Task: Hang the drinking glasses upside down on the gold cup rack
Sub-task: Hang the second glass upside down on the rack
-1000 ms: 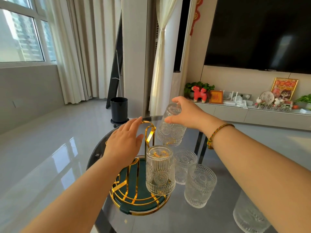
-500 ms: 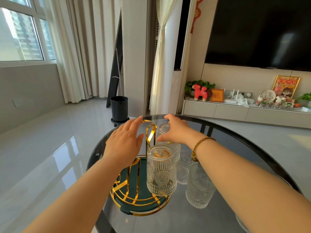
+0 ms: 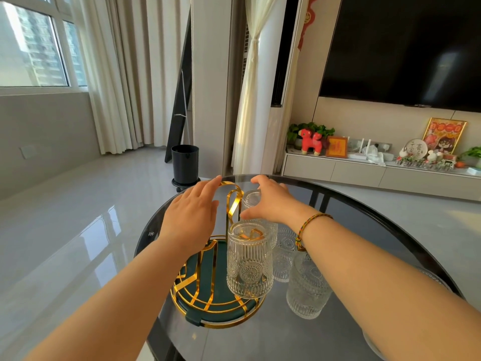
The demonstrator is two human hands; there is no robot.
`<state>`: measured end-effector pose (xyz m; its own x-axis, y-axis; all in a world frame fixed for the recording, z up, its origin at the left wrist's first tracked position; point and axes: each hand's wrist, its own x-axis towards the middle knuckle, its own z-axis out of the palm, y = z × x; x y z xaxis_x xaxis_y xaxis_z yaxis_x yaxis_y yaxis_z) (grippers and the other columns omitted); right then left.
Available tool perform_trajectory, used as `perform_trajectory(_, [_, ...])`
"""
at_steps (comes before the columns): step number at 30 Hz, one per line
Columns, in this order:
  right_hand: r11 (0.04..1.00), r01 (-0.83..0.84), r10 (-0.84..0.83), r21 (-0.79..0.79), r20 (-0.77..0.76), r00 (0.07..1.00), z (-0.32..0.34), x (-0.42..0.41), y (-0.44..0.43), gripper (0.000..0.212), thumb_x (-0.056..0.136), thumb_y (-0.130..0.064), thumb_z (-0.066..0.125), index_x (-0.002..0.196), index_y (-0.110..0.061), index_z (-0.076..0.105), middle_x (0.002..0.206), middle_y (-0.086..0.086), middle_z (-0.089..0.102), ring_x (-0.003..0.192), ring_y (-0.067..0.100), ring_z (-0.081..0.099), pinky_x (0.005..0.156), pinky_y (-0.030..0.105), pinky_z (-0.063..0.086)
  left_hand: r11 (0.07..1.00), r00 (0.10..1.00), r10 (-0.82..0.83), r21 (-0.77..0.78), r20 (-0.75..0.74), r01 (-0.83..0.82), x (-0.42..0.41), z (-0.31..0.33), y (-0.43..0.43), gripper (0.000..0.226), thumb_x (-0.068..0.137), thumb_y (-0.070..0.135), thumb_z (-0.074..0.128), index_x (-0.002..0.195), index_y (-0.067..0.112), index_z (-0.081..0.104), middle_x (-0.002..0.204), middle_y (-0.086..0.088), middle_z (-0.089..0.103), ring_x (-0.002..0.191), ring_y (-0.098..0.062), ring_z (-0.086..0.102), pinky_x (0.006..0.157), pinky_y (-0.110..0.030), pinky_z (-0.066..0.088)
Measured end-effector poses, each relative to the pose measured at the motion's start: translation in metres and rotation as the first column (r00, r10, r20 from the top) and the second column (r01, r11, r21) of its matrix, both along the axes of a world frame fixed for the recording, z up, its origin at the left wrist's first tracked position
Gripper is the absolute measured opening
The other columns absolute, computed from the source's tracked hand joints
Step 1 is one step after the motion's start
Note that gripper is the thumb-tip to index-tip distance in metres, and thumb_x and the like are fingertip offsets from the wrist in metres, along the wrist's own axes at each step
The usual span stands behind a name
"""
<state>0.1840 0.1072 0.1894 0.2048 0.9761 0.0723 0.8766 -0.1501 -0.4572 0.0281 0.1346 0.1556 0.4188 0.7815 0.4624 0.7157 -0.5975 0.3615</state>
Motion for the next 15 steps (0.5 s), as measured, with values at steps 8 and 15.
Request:
perform_trajectory(8, [1.0,-0.021,0.021,-0.001,-0.029,0.999,-0.002,-0.007,0.007,0.082,0.068,-0.032,0.071,0.133,-0.017,0.024,0.137,0.009,0.039,0.129,0.029,0.024,0.097,0.041,0.035,1.0,1.0,0.004,0.025,-0.02,-0.004,-0.009,0.002,0.003,0.045,0.094,0.023,0.034,0.136,0.02,0.02,0.141,-0.008,0.04,0.124,-0.029,0.041,0.102,-0.041,0.035])
perform_trajectory(15, [1.0,-0.004,0.001,-0.028,-0.097,0.995,-0.012,-0.008,0.013,0.076,0.071,-0.035,0.068,0.132,-0.018,0.025,0.136,0.01,0.038,0.128,0.028,0.027,0.098,0.041,0.035,1.0,1.0,0.013,0.021,-0.013,-0.012,-0.012,0.003,0.006,0.046,0.093,0.023,0.034,0.136,0.019,0.02,0.141,-0.009,0.039,0.125,-0.03,0.04,0.103,-0.042,0.034])
